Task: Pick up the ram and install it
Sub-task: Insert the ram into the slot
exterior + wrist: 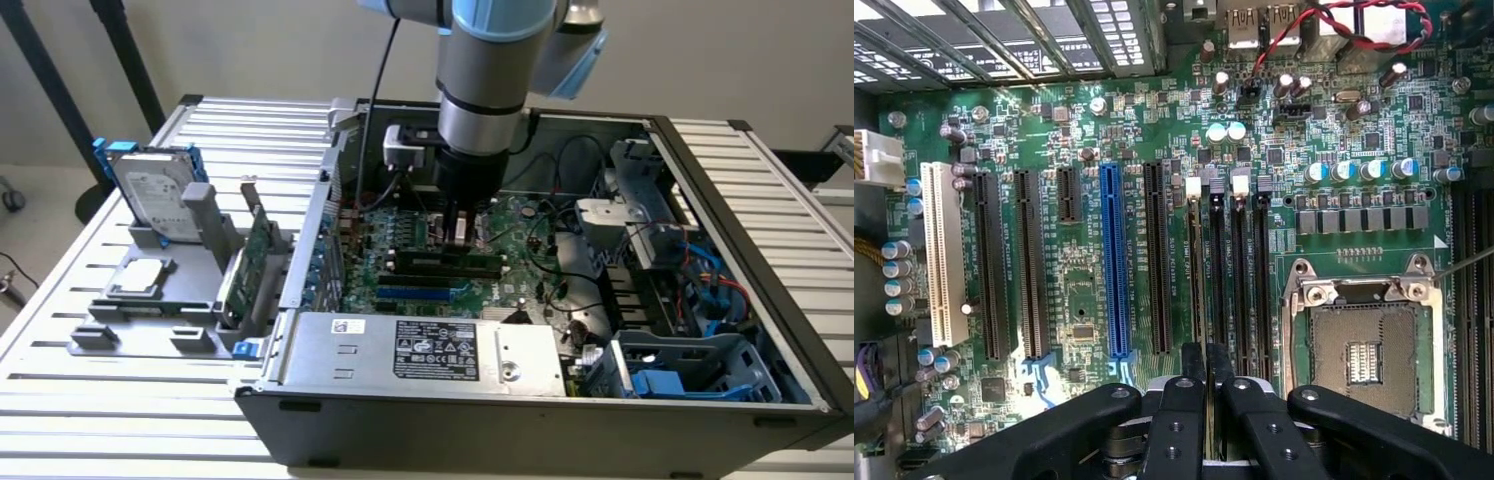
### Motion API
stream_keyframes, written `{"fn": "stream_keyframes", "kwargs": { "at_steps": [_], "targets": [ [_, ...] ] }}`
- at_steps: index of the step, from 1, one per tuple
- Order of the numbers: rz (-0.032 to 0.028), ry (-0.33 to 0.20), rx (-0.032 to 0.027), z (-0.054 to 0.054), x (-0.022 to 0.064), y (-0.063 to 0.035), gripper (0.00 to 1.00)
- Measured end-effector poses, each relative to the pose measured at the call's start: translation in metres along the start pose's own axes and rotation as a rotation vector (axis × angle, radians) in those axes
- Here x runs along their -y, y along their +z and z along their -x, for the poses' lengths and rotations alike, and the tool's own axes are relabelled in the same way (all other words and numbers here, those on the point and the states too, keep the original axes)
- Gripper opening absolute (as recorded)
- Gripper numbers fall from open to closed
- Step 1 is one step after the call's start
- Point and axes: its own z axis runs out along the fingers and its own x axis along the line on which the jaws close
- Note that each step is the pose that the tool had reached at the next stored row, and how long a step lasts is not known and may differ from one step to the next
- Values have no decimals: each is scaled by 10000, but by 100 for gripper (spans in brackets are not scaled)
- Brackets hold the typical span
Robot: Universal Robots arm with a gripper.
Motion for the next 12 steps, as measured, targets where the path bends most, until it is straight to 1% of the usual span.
{"fn": "stream_keyframes", "kwargs": {
  "at_steps": [8,9,11,12],
  "targets": [
    [0,-22,-4,0,1,17,14],
    [-1,-23,-2,0,1,18,21],
    [-1,-24,-2,0,1,14,21],
    [-1,-26,-2,0,0,5,28]
  ]
}}
